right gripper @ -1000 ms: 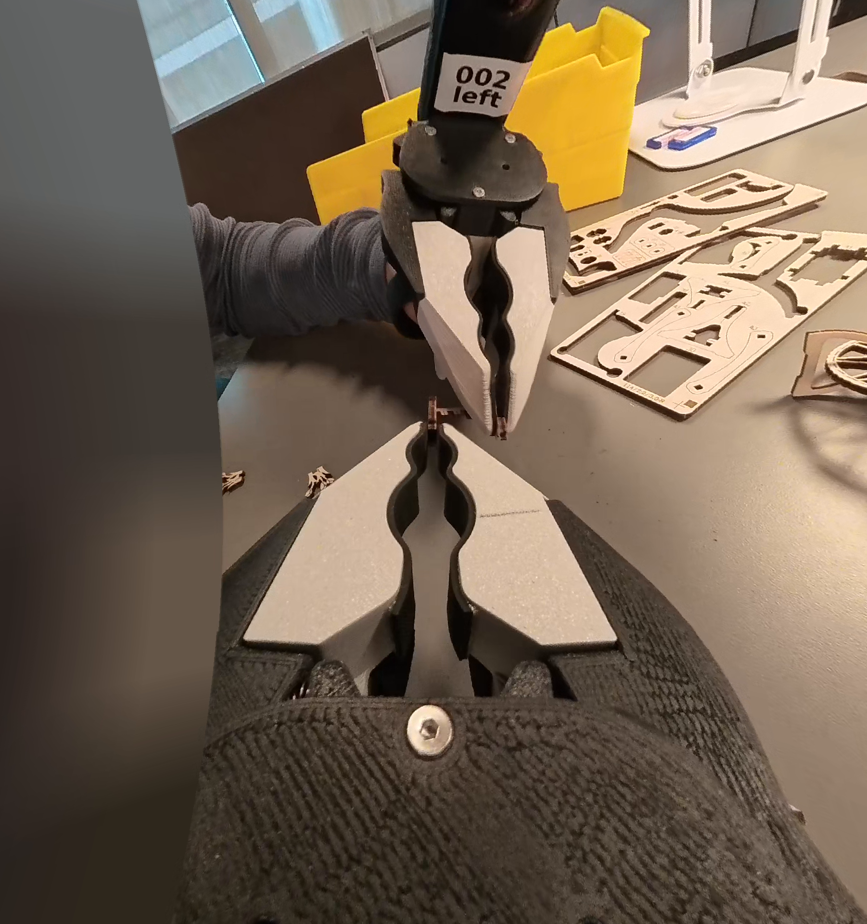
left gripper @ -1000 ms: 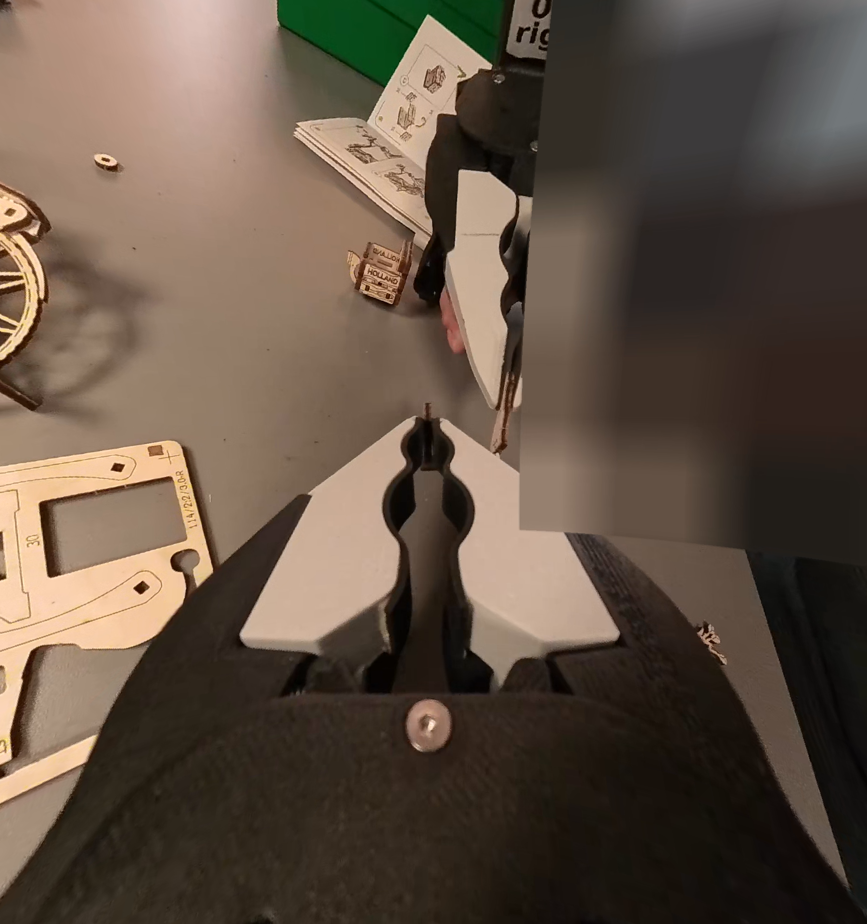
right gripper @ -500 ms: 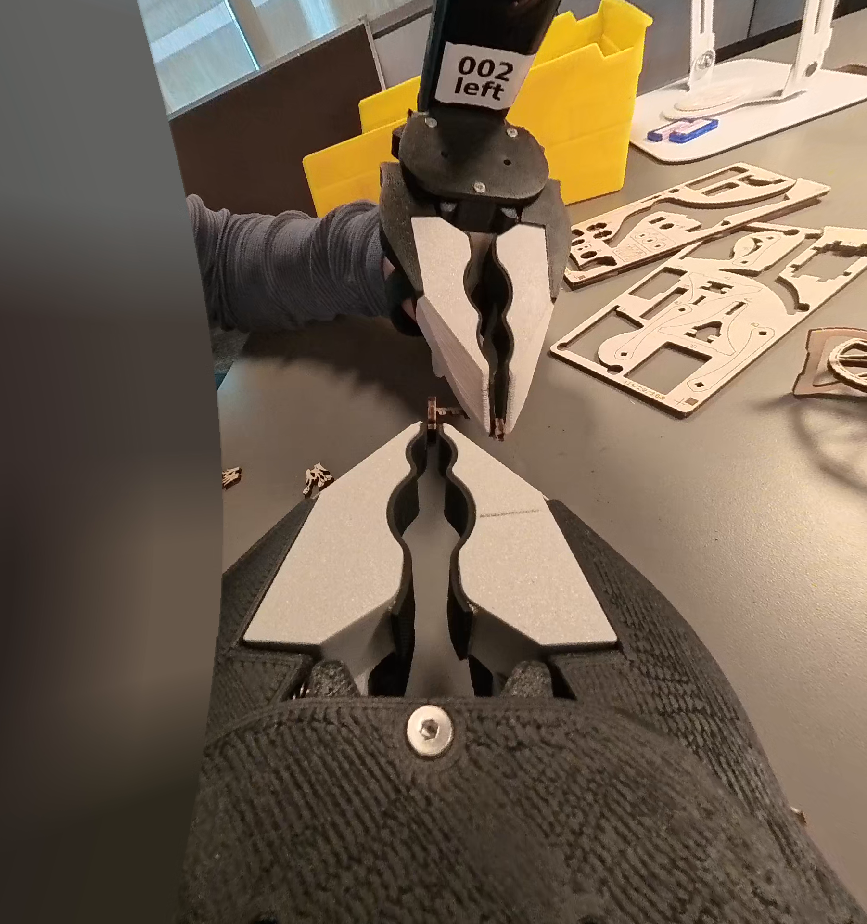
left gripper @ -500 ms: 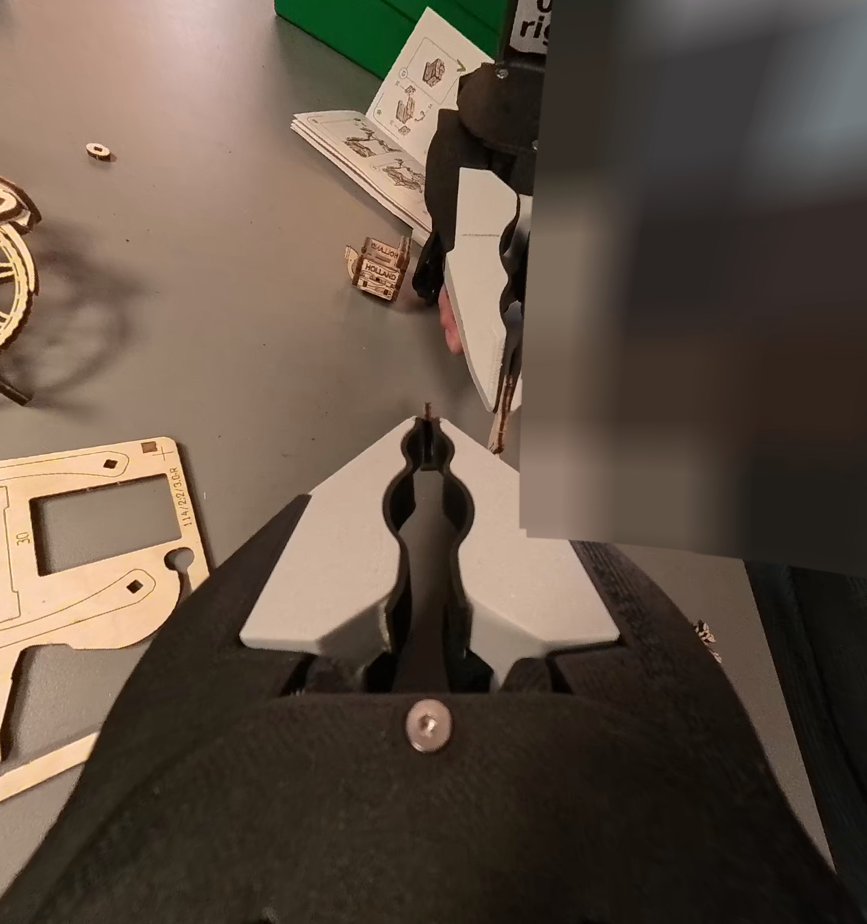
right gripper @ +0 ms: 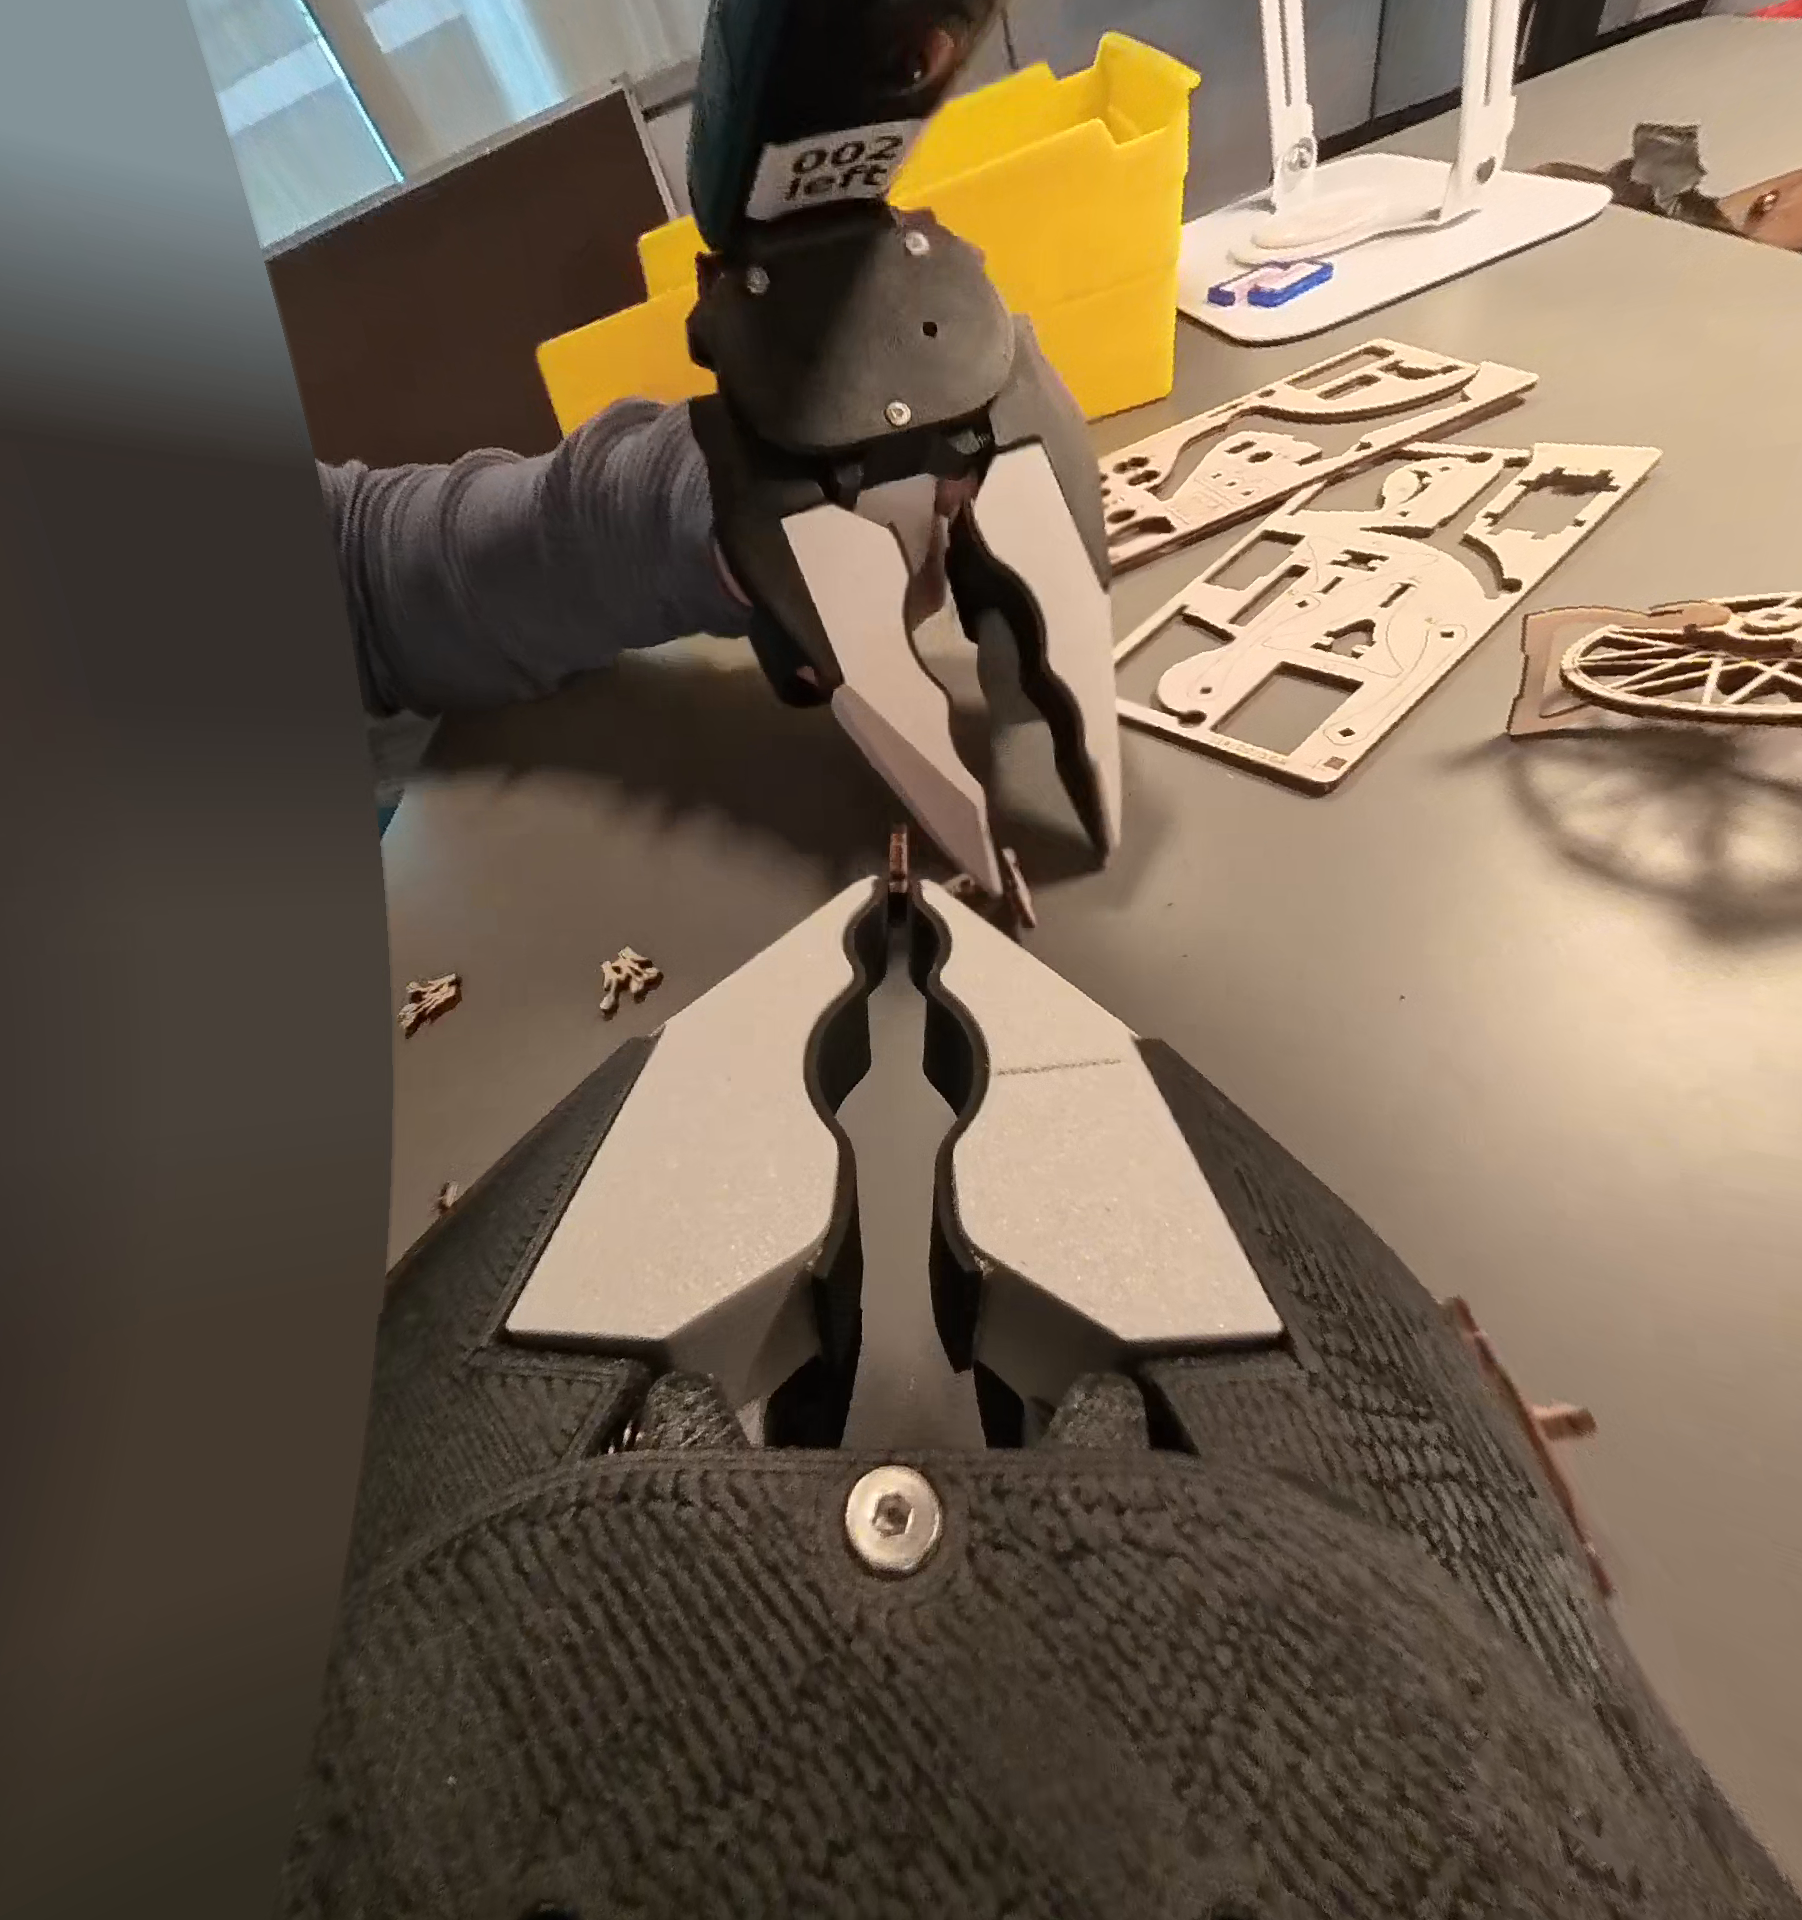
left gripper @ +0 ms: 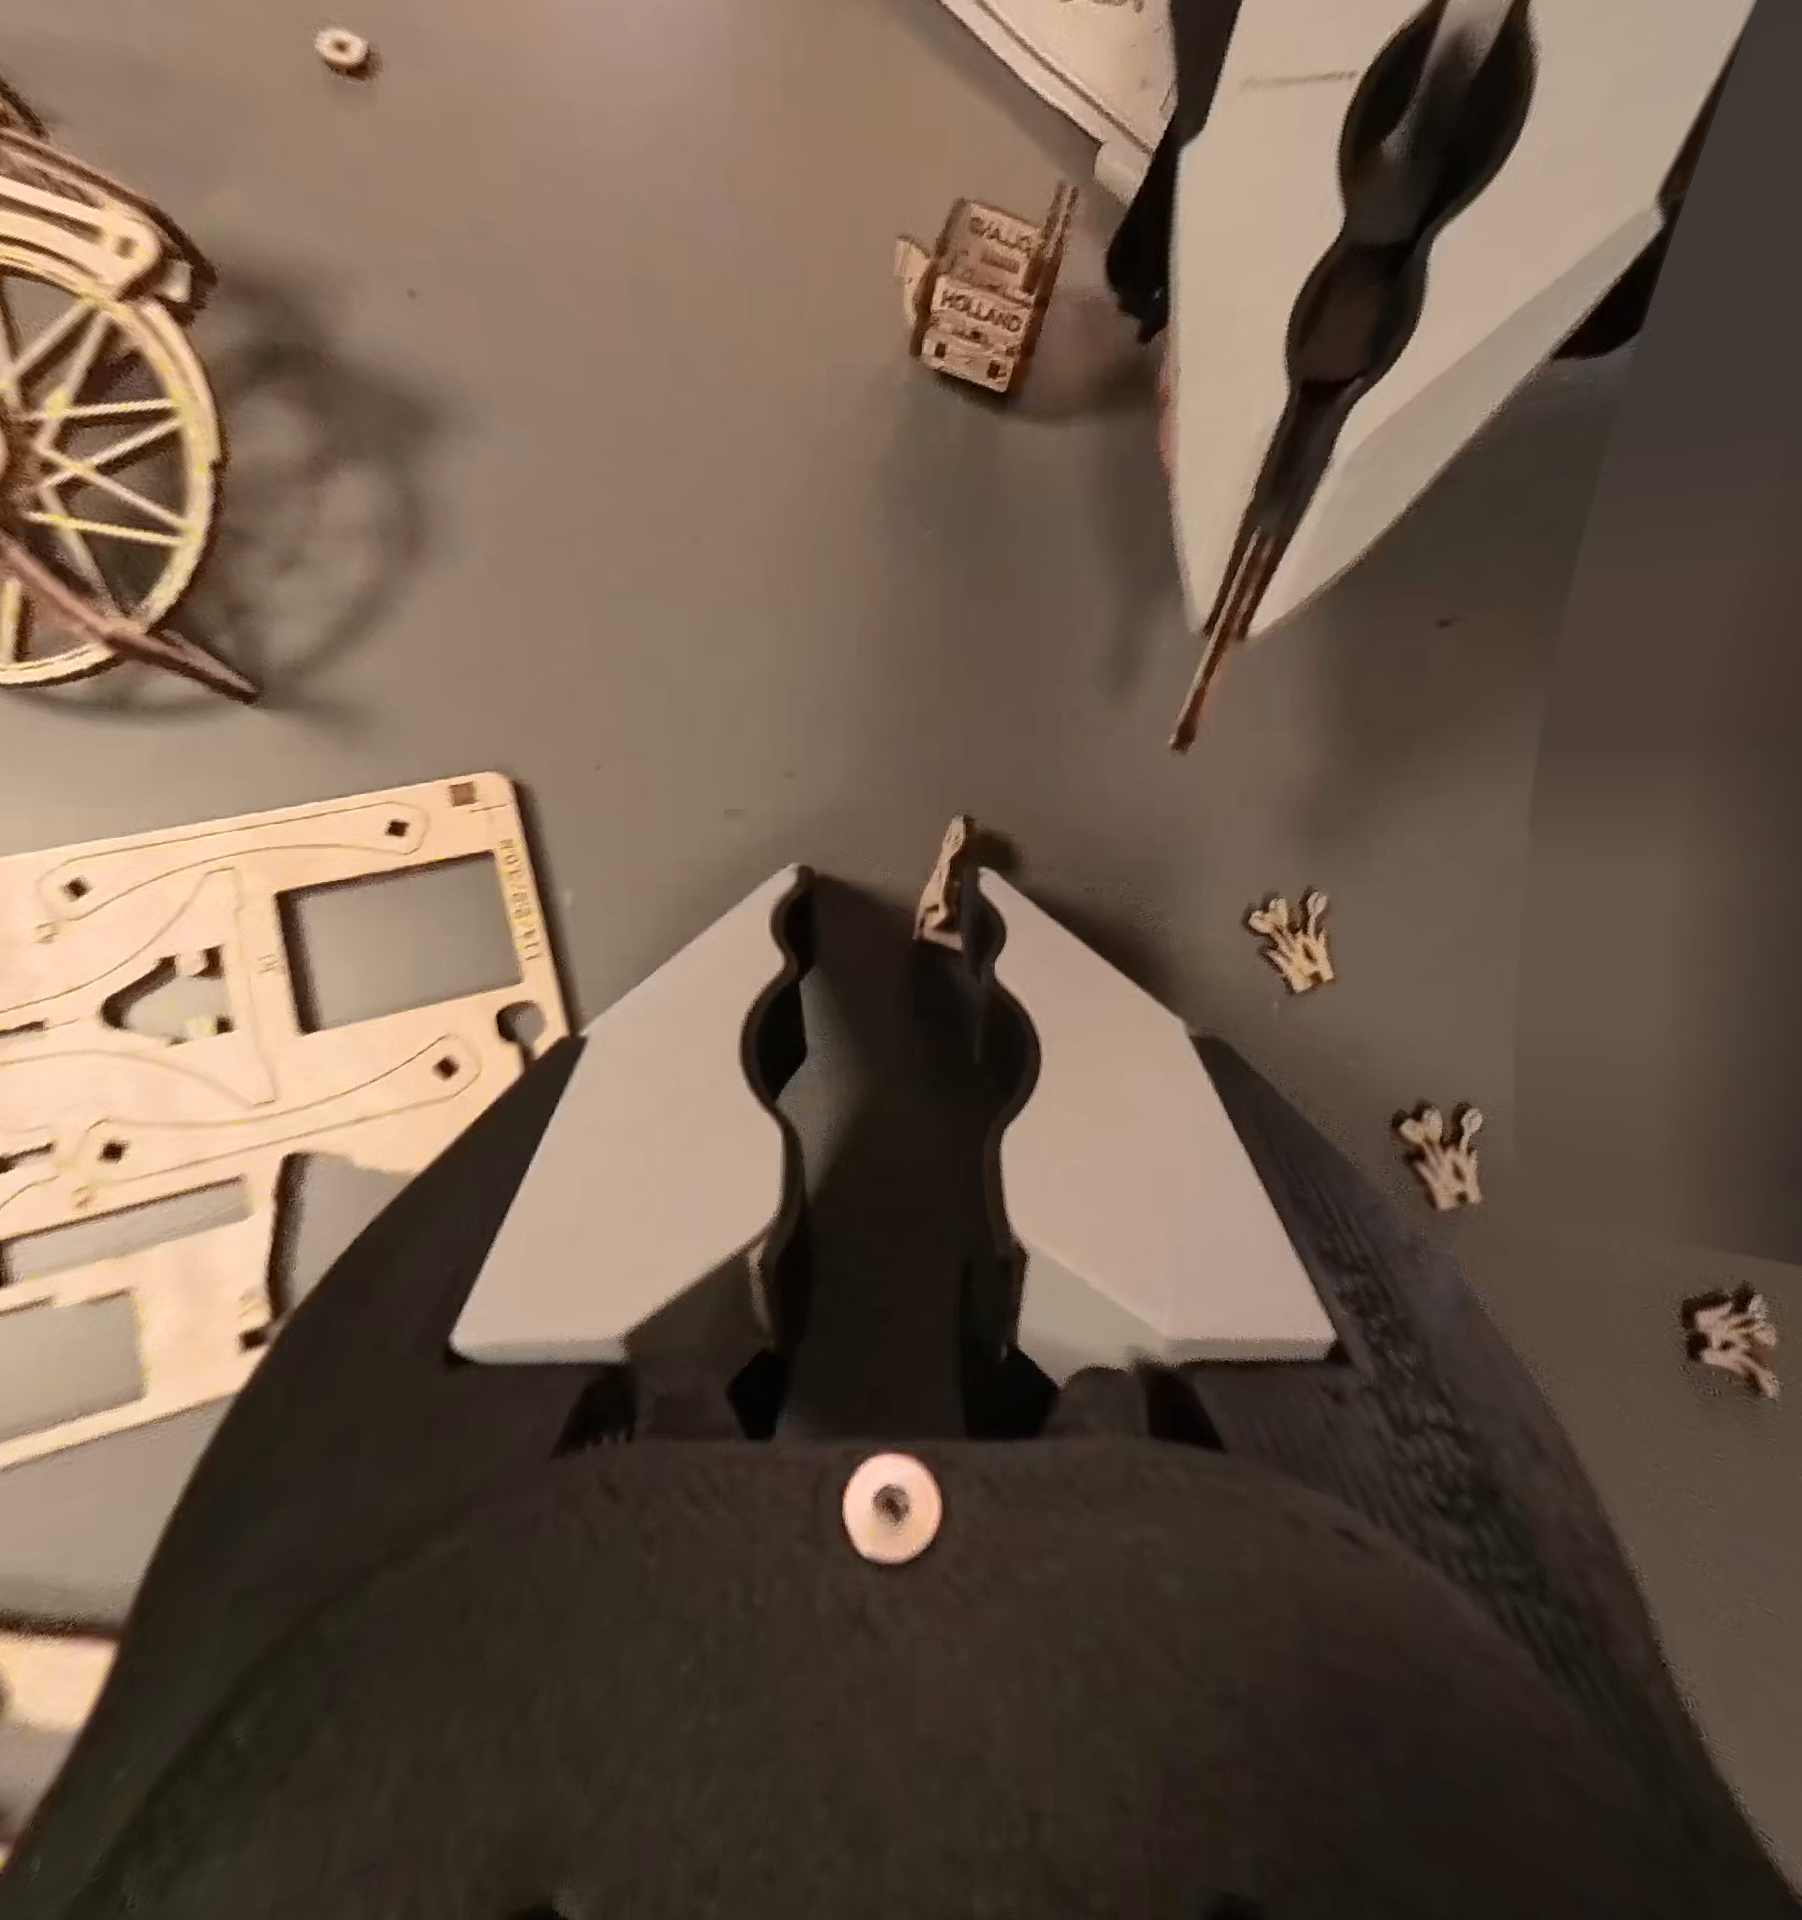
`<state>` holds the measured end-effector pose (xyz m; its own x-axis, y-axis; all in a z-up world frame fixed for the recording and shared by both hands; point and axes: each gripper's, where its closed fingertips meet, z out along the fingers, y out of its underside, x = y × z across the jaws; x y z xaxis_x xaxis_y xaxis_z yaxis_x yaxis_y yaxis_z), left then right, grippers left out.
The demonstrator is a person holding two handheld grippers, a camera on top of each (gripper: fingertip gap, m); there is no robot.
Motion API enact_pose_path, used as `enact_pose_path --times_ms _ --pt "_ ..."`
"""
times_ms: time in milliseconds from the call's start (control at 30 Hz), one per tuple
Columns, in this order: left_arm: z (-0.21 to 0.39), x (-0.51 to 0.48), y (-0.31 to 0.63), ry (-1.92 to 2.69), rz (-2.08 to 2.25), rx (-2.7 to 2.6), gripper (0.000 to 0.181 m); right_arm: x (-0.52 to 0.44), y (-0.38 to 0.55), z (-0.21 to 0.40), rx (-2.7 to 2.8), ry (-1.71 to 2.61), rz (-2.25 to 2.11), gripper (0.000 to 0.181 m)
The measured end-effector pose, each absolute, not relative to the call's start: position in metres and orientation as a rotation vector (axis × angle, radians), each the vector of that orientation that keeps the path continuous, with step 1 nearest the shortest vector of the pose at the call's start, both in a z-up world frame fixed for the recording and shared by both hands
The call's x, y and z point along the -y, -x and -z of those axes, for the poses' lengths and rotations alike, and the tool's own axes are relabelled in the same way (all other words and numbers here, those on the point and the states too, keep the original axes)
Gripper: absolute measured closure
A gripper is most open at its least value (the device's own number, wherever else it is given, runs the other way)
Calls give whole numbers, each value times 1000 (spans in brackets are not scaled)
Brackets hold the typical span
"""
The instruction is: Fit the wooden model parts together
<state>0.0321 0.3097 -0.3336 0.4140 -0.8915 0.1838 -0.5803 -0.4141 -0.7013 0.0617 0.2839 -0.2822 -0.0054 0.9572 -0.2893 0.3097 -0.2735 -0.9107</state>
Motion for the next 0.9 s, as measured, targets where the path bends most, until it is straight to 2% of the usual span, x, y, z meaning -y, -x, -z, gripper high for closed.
enact_pose_path --times_ms 233,467,567,667,767,900 --pt "317 -309 -12 2089 687 -1173 153 -295 -76 286 1284 1726 -1157 180" --pt "308 -268 -21 1971 769 -1340 151 -302 -86 316 1189 2047 -1146 180" --pt "313 -243 -37 1952 816 -1425 140 -305 -88 322 1117 2132 -1167 180" --pt "321 -227 -50 1952 817 -1498 130 -309 -94 328 1107 2185 -1089 167" --pt "326 -221 -58 1934 805 -1541 130 -315 -100 328 1143 2176 -940 150" --pt "338 -226 -56 1942 683 -1573 136 -312 -100 308 1238 2043 -846 152"
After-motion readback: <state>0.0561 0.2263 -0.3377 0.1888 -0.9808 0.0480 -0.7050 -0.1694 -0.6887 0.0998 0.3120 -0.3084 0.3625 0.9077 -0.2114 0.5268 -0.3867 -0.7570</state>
